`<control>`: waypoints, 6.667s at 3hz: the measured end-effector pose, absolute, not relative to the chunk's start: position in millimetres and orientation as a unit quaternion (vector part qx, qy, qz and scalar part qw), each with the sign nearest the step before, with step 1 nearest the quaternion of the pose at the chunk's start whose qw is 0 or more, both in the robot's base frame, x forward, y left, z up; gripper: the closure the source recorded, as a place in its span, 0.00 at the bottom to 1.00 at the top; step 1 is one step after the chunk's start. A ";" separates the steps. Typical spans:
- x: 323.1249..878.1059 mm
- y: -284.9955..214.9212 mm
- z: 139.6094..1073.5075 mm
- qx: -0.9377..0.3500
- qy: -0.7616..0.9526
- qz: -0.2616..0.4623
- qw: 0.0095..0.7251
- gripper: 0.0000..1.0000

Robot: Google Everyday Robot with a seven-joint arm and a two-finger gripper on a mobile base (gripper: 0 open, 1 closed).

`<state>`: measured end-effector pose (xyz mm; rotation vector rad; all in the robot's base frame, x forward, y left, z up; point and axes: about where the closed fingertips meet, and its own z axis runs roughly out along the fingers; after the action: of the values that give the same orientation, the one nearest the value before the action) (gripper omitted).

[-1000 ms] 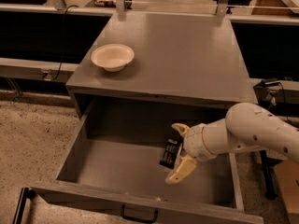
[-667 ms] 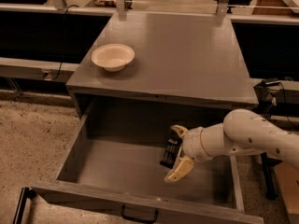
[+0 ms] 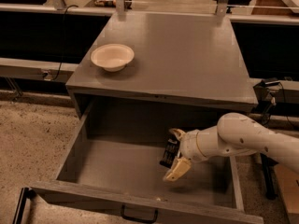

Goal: Pick rxbar chocolate from top drawer and place on counter

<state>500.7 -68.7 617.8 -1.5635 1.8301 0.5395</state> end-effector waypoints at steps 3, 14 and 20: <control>510.8 -86.1 592.8 -0.552 0.735 0.277 0.282 0.43; 525.8 -167.3 911.4 -0.668 0.619 0.191 0.366 1.00; 603.9 -117.8 871.1 -0.605 0.685 0.254 0.317 0.00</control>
Offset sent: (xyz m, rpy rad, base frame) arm 0.0131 -0.0273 -0.0294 0.0843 0.2587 -0.0516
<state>603.9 -117.8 871.1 -1.5918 1.8028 0.6698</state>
